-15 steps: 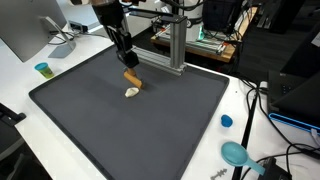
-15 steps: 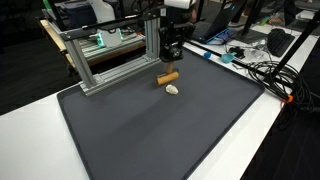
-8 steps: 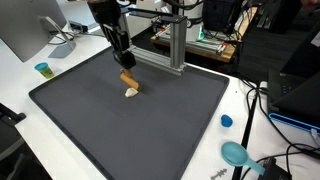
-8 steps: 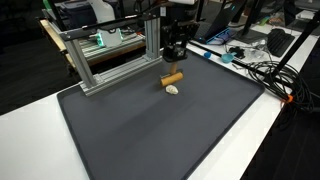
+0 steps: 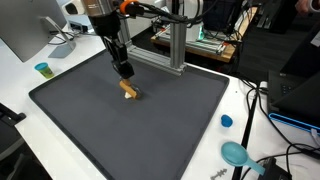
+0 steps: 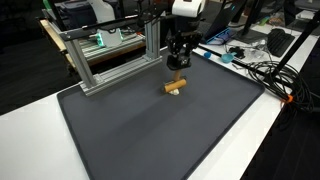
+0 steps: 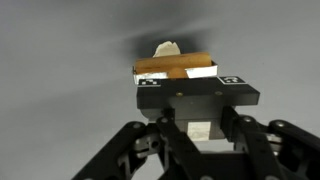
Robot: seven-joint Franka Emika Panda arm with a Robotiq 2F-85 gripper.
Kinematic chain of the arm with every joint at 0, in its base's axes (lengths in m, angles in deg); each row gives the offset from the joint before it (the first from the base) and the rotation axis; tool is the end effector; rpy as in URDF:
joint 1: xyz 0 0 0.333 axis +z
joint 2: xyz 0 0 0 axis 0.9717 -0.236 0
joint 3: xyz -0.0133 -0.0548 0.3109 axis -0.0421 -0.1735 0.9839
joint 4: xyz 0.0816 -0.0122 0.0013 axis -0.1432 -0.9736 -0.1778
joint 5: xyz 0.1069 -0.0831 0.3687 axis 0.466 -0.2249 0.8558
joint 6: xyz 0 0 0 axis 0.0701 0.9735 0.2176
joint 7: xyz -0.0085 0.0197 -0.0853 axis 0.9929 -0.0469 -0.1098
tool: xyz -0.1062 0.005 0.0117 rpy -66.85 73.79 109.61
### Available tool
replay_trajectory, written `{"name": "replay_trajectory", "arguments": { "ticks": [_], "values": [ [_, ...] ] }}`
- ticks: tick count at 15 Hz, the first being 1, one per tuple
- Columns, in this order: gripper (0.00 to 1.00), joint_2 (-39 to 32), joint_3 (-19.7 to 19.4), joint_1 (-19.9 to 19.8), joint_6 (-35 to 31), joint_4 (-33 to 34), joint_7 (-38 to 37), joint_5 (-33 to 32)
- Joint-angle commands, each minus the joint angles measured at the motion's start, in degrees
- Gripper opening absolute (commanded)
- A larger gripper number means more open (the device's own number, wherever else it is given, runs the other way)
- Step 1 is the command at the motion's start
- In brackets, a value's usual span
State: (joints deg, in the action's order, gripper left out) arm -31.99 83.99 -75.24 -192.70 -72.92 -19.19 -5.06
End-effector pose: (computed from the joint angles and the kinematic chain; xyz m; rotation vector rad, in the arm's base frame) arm 0.6427 0.0038 0.3352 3.1001 -0.4453 -0.0021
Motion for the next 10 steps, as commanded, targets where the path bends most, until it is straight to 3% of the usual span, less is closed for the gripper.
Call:
{"name": "replay_trajectory", "arguments": {
  "ticks": [1,4,10],
  "values": [
    [0.22,-2.51,-1.11,0.86,-0.12,2.33,-1.93,-0.42],
    [0.22,-3.39,-1.85,1.1,2.35,2.77,-3.43,-1.6],
    [0.22,-3.44,-1.49,0.22,-2.95,2.39,-4.59,2.05]
  ]
}}
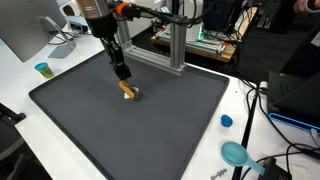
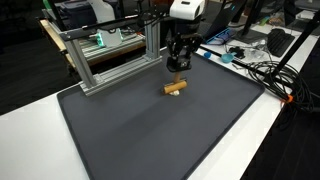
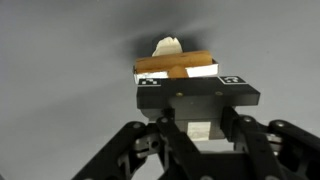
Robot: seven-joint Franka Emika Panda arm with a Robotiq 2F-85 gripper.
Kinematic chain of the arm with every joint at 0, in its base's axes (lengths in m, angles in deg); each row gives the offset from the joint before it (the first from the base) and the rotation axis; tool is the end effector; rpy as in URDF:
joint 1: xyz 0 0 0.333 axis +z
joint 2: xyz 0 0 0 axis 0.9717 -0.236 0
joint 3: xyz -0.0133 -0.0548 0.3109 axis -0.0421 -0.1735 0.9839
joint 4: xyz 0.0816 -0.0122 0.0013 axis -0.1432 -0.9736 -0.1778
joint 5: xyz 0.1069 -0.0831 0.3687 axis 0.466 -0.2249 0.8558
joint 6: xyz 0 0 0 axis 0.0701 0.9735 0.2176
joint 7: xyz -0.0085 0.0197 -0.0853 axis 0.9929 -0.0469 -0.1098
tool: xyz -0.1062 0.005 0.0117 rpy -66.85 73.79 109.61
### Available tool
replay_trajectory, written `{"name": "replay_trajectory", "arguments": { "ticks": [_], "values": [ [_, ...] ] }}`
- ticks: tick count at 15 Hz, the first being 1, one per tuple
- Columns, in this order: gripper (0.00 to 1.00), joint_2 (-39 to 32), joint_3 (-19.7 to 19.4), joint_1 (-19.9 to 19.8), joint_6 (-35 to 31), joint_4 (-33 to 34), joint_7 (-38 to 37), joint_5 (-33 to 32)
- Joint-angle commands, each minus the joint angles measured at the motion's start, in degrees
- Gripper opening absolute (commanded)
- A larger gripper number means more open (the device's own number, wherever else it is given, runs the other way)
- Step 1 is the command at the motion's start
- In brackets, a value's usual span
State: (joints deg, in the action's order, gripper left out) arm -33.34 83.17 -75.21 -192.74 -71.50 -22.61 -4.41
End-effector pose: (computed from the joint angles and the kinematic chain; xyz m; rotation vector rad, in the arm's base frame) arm 0.6492 -0.0039 0.3312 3.0838 -0.5677 0.0005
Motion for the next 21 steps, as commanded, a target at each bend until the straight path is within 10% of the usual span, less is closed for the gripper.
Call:
{"name": "replay_trajectory", "arguments": {
  "ticks": [1,11,21],
  "values": [
    [0.22,-2.18,-0.75,0.23,-3.29,1.02,-1.55,1.47],
    [0.22,0.96,-0.97,-0.29,-8.96,0.07,-3.17,3.69],
    [0.22,3.61,-1.64,0.73,-0.66,-1.92,-0.61,-1.87]
  ]
}}
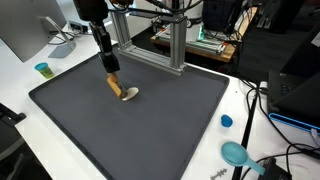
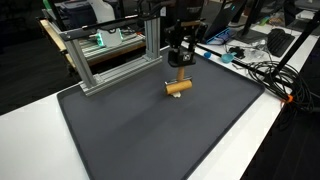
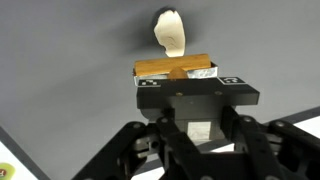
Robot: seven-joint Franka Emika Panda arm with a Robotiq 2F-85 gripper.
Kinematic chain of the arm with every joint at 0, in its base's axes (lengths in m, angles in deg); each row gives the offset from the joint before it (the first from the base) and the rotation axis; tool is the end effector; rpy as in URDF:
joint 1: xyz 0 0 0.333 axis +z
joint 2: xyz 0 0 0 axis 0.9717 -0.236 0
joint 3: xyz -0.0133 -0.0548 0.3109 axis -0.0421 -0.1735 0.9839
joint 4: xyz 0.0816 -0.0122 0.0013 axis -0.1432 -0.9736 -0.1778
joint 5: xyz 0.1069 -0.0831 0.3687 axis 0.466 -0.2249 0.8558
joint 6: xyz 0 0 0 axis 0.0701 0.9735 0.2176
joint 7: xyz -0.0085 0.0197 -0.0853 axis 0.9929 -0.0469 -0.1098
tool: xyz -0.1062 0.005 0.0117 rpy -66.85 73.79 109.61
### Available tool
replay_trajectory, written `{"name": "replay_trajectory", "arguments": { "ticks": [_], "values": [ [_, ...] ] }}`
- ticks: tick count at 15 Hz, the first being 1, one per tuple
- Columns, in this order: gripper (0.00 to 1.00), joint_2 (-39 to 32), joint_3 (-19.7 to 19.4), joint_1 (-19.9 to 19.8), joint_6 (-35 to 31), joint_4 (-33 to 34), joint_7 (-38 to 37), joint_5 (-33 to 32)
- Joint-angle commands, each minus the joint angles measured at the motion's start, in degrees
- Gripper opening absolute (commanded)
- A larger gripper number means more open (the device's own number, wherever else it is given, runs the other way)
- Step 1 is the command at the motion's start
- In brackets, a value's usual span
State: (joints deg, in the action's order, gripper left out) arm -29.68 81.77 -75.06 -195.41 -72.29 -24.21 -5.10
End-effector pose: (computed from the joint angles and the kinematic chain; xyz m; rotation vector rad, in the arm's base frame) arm 0.6492 -0.0173 0.3709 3.0688 -0.6306 0.1547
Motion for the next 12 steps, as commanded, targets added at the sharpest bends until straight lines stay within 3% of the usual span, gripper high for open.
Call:
{"name": "replay_trajectory", "arguments": {
  "ticks": [1,5,12],
  "values": [
    [0.22,-0.62,0.05,0.51,1.67,-1.54,1.61,-0.71],
    [0.22,-3.09,0.95,0.62,-1.75,-2.44,2.61,1.14],
    [0.22,-3.62,-0.02,1.25,8.03,-0.5,3.17,-3.08]
  ]
}}
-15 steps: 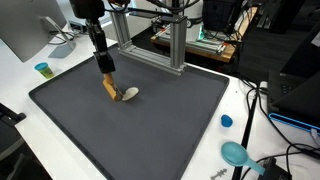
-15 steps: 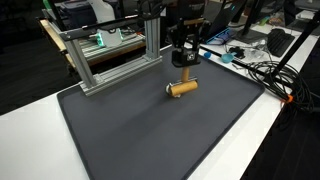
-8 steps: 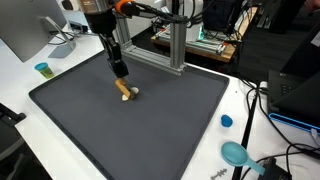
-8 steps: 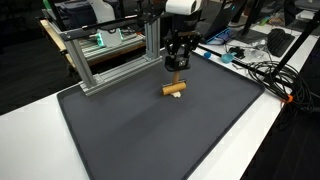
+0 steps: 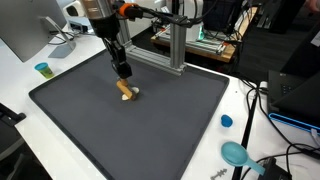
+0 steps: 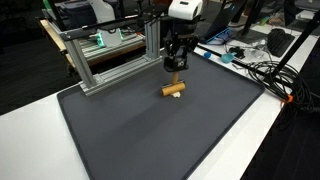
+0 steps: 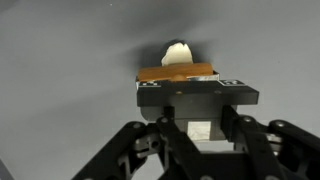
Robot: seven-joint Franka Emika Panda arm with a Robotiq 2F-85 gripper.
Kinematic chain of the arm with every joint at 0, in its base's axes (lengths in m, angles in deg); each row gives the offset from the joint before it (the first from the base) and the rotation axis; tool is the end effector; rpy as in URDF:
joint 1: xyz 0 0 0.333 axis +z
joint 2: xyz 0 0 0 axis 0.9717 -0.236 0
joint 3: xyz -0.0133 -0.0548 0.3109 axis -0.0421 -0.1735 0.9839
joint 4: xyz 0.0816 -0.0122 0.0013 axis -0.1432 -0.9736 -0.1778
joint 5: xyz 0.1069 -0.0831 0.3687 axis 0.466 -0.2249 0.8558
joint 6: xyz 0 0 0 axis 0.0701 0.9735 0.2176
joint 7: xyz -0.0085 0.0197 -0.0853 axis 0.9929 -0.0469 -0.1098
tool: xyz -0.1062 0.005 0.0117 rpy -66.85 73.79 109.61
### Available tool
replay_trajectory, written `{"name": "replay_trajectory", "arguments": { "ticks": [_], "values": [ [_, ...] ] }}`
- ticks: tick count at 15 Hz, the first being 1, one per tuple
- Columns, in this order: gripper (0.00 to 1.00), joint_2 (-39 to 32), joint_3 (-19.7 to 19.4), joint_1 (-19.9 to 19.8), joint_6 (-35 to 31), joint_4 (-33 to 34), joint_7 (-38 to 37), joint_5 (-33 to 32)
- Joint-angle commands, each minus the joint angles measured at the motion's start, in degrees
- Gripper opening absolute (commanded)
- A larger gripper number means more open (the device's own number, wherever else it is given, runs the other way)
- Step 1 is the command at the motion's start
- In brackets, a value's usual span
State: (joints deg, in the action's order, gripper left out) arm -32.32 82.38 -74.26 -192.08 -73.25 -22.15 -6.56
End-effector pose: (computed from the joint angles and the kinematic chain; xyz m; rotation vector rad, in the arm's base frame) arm 0.6400 -0.0031 0.3282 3.0541 -0.5102 -0.0271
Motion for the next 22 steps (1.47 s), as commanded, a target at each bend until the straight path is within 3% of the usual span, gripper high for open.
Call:
{"name": "replay_trajectory", "arguments": {
  "ticks": [1,12,15,19,22],
  "values": [
    [0.22,-1.0,-0.56,0.49,5.24,0.54,1.24,-1.62],
    [0.22,-1.22,-0.45,0.55,11.8,1.37,2.17,-2.04],
    [0.22,4.71,0.59,-0.6,12.49,-0.53,9.61,-1.17],
    [0.22,13.56,1.54,-1.13,21.15,-0.65,23.36,-2.13],
    [0.22,16.23,3.27,0.17,27.66,1.36,29.78,-2.13]
  ]
}}
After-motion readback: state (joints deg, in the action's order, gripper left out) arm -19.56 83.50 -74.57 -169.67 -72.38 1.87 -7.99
